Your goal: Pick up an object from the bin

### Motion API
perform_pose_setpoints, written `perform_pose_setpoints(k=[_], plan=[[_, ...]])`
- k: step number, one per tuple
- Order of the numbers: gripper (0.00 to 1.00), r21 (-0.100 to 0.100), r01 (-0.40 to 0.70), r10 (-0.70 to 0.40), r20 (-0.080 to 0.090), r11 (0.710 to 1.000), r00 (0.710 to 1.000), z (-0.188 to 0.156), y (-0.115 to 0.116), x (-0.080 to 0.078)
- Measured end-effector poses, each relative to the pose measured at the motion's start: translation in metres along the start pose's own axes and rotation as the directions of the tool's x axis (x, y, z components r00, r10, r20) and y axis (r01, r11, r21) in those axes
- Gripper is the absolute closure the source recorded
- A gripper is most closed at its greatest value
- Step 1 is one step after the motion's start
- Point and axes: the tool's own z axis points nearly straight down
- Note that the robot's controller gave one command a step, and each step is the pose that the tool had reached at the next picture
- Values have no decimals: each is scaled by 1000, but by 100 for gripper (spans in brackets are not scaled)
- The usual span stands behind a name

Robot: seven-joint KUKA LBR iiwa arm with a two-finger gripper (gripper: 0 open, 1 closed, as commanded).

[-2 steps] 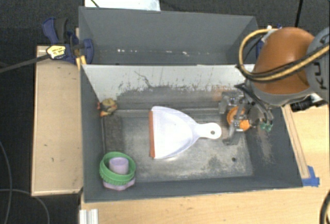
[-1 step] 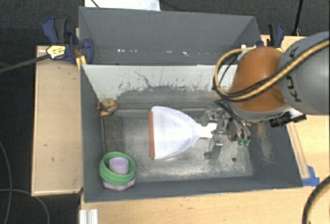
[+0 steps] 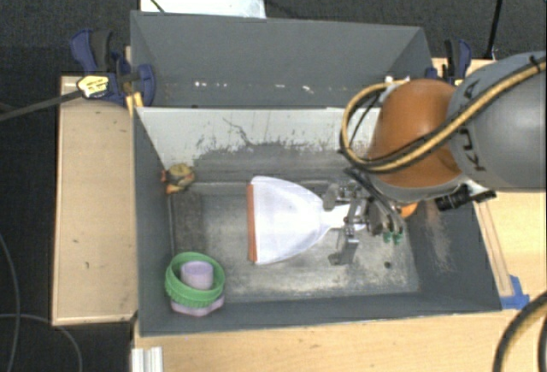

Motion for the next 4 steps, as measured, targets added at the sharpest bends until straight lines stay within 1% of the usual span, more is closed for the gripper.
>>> perform_pose_setpoints(k=[1,2,3,4], plan=[[100,0,-23,23,-3,1000,1000,52,54,-12],[100,0,-22,22,-3,1000,1000,52,54,-12],[100,1,-42,42,-5,999,999,13,49,-5],[0,0,-18,18,3,1000,1000,-18,68,4]])
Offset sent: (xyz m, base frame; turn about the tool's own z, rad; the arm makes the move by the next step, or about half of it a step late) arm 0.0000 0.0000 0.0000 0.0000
